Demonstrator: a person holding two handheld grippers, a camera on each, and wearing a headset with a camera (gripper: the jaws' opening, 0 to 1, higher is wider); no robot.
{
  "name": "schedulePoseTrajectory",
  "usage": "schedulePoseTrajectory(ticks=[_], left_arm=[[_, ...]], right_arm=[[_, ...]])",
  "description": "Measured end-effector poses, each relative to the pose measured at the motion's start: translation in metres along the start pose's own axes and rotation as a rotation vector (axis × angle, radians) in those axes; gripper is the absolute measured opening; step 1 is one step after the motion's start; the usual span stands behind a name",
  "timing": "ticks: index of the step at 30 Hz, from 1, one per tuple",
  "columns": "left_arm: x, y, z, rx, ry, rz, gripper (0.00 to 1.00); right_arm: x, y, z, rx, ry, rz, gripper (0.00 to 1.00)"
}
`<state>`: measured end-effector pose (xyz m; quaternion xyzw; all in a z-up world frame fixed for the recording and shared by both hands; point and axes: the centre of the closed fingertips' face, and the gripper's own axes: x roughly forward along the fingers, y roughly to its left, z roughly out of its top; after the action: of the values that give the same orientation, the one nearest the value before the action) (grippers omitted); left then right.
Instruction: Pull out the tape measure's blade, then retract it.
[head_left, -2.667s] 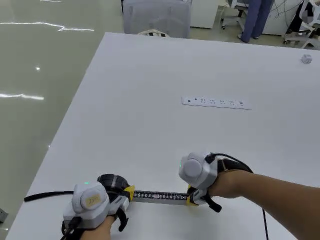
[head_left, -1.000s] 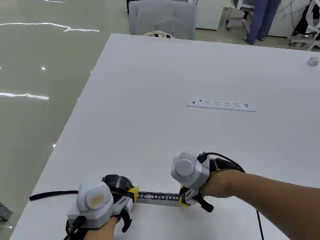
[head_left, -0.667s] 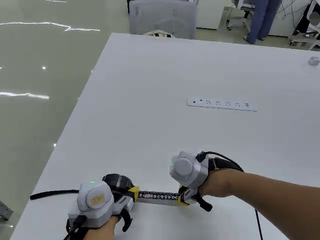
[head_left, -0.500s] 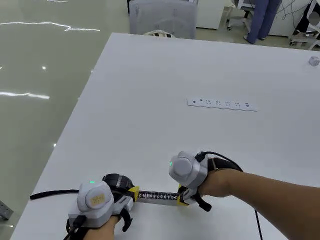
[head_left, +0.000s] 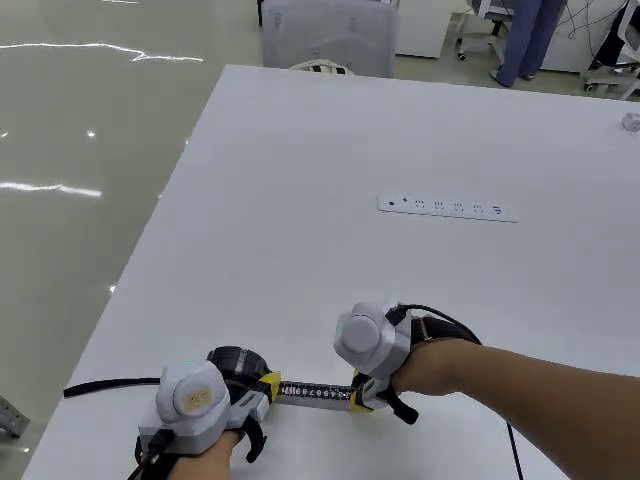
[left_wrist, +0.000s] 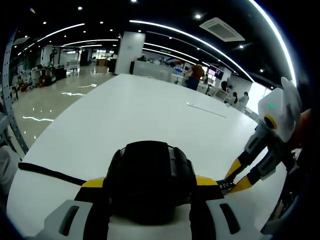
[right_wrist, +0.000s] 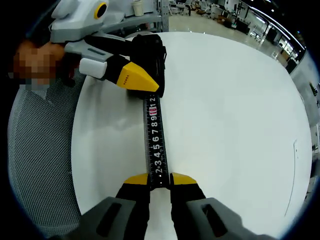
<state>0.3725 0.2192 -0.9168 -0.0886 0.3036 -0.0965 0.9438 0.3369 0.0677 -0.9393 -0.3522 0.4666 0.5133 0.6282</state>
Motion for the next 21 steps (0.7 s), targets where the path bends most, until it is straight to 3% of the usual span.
schedulePoseTrajectory(ticks=[21], left_arm=[[-0.0003,0.0,0.0003,0.0,0.0,0.002,0.62]], right_arm=[[0.003,0.0003,0.0076,-0.006,-0.009,-0.002,0.15]])
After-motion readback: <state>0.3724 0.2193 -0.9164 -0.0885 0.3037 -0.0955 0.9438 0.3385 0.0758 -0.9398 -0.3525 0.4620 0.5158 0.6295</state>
